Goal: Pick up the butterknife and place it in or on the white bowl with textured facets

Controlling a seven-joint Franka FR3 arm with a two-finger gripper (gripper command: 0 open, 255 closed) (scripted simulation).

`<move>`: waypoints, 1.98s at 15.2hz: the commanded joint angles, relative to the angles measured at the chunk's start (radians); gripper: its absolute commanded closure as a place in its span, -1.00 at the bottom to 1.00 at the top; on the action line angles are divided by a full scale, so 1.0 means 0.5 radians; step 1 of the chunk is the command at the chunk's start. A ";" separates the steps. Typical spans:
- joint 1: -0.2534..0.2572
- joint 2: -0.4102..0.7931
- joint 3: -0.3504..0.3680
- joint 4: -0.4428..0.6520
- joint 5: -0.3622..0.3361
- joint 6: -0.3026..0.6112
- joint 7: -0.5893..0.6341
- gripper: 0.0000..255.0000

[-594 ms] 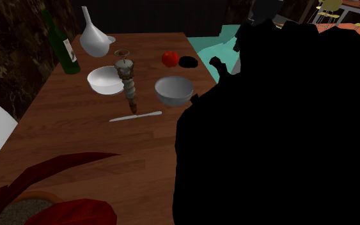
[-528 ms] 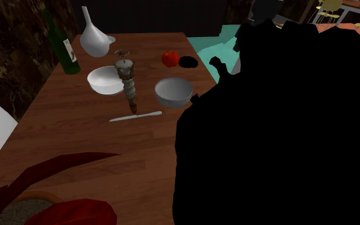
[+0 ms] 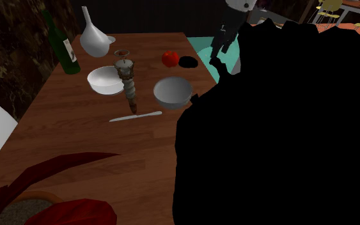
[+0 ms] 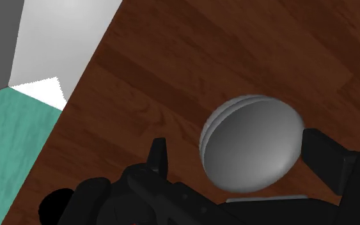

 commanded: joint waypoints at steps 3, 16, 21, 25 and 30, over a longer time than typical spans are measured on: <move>0.084 0.302 -0.003 0.124 0.035 0.118 -0.175 -1.00; 0.285 1.234 0.096 0.707 0.126 0.262 -0.680 -1.00; 0.349 1.575 0.169 0.987 0.119 0.247 -0.834 -1.00; 0.406 1.845 0.231 1.231 0.092 0.212 -0.941 -1.00; 0.495 2.182 0.304 1.564 0.037 0.139 -1.063 -1.00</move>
